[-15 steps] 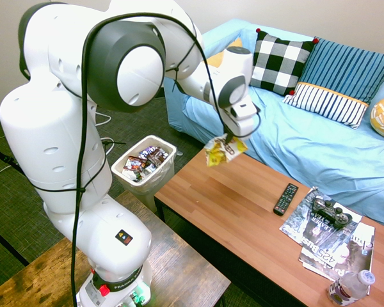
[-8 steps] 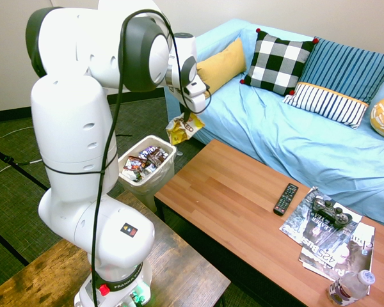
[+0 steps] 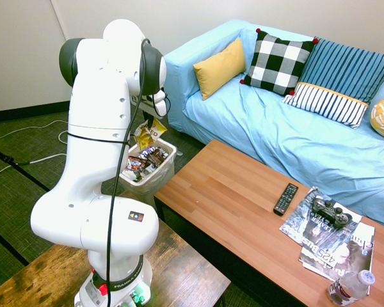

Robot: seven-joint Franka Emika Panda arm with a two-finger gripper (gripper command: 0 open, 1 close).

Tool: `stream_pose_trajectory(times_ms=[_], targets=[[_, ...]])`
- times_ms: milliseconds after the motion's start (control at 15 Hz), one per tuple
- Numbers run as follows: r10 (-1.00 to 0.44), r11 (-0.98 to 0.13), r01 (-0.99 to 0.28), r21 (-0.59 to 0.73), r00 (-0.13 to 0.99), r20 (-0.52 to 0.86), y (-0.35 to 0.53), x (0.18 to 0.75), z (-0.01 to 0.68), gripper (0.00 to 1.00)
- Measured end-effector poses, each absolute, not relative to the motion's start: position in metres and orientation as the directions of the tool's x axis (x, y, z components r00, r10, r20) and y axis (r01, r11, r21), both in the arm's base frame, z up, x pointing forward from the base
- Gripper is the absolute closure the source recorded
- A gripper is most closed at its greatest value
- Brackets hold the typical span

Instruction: Throw the chip bag in the trash bin

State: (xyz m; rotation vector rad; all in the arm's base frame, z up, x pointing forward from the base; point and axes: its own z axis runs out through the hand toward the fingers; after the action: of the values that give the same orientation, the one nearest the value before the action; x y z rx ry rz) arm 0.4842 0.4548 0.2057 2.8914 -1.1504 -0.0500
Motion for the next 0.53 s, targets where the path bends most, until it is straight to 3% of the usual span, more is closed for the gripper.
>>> stream_pose_trajectory(times_ms=[67,533], targets=[[-0.681,-0.732,-0.679,0.054,0.732,-0.025,0.459,0.479,0.195,0.00],[-0.627,-0.779,-0.622,0.082,0.776,-0.067,0.468,0.468,0.177,0.00]])
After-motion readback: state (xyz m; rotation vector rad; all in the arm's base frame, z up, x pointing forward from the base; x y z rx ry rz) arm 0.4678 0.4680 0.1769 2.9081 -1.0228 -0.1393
